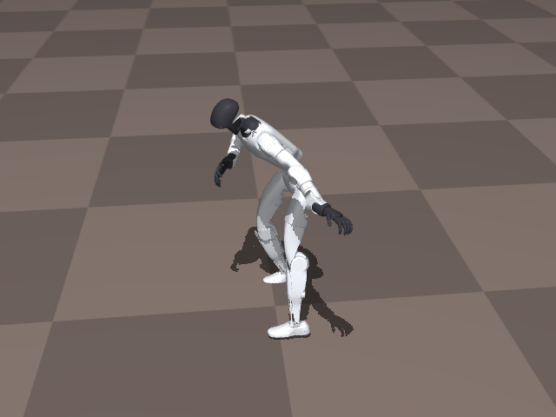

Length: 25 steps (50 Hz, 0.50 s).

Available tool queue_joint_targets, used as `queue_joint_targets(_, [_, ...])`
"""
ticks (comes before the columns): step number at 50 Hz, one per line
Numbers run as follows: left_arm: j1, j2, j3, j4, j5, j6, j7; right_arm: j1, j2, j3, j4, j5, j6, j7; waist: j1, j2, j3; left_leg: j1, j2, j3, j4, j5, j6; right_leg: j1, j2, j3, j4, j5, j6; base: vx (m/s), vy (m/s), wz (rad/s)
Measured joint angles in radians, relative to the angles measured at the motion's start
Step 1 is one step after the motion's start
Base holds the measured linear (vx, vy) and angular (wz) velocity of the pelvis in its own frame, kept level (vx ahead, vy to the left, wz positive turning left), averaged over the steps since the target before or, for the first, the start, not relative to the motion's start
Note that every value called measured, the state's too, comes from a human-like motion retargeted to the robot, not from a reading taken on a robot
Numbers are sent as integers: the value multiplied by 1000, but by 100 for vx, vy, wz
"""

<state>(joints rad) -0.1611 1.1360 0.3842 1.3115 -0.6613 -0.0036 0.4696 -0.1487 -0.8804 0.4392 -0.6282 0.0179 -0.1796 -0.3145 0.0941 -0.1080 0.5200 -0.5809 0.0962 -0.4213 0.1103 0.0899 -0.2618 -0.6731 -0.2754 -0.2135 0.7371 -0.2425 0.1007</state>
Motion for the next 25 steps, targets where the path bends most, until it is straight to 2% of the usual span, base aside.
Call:
queue_joint_targets(3, [-283, 172, -165, -25, 56, 5, -4, 39, -33, -20, -1, 3, -5, 9, -104, 22, 0, 45, -31, 77, 88, -52, 0, 29, -19, 58, 24, 5, 31, -2, 8, -94])
queue_joint_targets(5, [-581, 239, -366, -39, 112, 5, -7, 74, -65, -49, -7, 12, -13, 11, -178, 49, 0, 66, -69, 134, 178, -105, 0, 49, -47, 102, 52, 9, 72, 2, 19, -84])
queue_joint_targets(6, [-770, 247, -516, -56, 114, 2, 3, 91, -76, -71, -10, 20, -13, 12, -204, 69, 0, 82, -64, 149, 182, -110, 0, 62, -41, 114, 40, 15, 78, 1, 16, -91])
queue_joint_targets(8, [-1149, 238, -823, -90, 127, -8, 29, 86, -76, -78, 14, 27, -9, -5, -259, 99, 0, 116, -56, 181, 188, -118, 0, 89, -28, 140, 13, 27, 91, -3, 8, -102])
queue_joint_targets(10, [-1489, 179, -1109, -145, 183, -6, 17, 153, -75, -149, -19, 31, -9, 25, -289, 149, 0, 147, -4, 198, 167, -135, 0, 112, 16, 138, -25, 28, 82, -2, 3, -107])
queue_joint_targets(12, [-1720, 120, -1343, -234, 251, -18, 46, 158, -73, -170, -15, 56, -11, 35, -345, 158, 0, 153, -37, 253, 210, -140, 0, 113, -2, 200, -43, 50, 109, 2, 24, -105])
queue_joint_targets(15, [-1972, 32, -1629, -430, 458, -37, 78, 167, -39, -186, 1, 59, -16, 61, -413, 175, -3, 185, -31, 319, 230, -164, 0, 131, 12, 258, -82, 65, 130, 5, 18, -115])
queue_joint_targets(17, [-2085, -35, -1755, -589, 661, -32, 85, 184, -17, -200, 15, 46, -19, 90, -445, 189, -16, 211, -25, 365, 243, -184, 0, 145, 24, 298, -107, 72, 143, 10, 16, -121])
queue_joint_targets(21, [-2163, -121, -1784, -900, 1090, -59, 66, 249, -22, -264, 17, 47, -46, 133, -503, 259, -57, 270, 0, 451, 253, -219, 0, 177, 61, 368, -160, 90, 159, 16, 12, -121])
queue_joint_targets(25, [-2166, -189, -1784, -1066, 1213, -111, 47, 289, 2, -280, 10, 64, -60, 147, -558, 299, -124, 341, 25, 524, 227, -230, 0, 208, 94, 426, -200, 98, 160, 21, 4, -102])
